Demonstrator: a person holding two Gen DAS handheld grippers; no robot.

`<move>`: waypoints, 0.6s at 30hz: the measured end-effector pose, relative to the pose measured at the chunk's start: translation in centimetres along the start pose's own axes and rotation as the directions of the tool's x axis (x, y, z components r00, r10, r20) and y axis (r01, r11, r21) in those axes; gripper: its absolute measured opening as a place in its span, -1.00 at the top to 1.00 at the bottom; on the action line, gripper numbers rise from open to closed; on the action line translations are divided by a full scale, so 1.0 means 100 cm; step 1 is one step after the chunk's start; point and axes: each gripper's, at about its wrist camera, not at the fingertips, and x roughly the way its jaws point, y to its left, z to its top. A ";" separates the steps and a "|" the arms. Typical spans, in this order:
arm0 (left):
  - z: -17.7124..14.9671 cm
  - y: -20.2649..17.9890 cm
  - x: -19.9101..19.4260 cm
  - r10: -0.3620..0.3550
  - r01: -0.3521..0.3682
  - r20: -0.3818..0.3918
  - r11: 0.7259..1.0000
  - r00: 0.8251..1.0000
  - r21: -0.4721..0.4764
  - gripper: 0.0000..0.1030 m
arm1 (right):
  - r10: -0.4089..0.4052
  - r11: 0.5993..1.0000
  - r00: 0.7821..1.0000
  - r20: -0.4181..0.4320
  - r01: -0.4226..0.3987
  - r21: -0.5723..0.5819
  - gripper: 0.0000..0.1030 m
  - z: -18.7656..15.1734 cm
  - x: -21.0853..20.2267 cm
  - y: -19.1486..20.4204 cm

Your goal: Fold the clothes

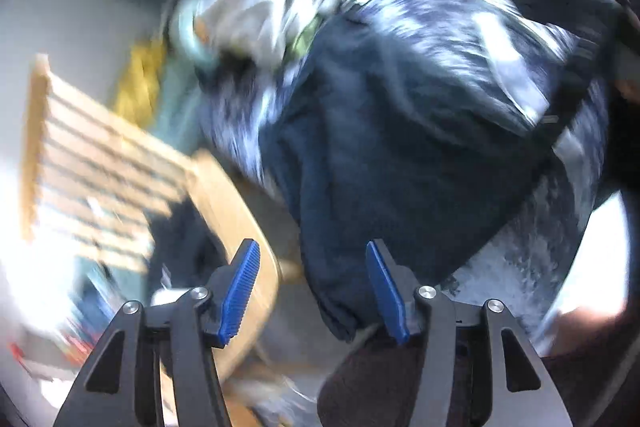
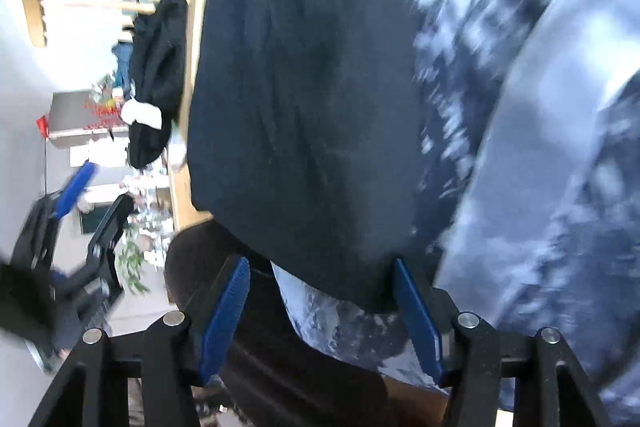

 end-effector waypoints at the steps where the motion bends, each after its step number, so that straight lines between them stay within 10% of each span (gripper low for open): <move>1: 0.003 -0.014 -0.009 0.026 -0.028 0.051 0.999 0.998 0.043 -0.12 | -0.008 1.000 1.000 0.007 0.008 0.014 -0.16 0.000 0.002 -0.001; 4: 0.019 -0.056 -0.023 0.093 -0.119 0.160 0.979 0.983 0.164 -0.12 | 0.040 0.997 0.999 0.025 -0.042 0.062 0.71 0.001 -0.005 0.004; 9: 0.027 -0.082 -0.026 0.117 -0.155 0.219 0.974 0.969 0.168 -0.13 | 0.223 0.975 0.971 0.085 -0.224 -0.003 0.73 0.008 -0.033 0.048; 18: 0.063 -0.084 -0.007 0.257 -0.281 0.269 0.958 0.928 0.057 0.03 | 0.242 0.970 0.967 0.083 -0.240 -0.035 0.73 0.010 -0.031 0.072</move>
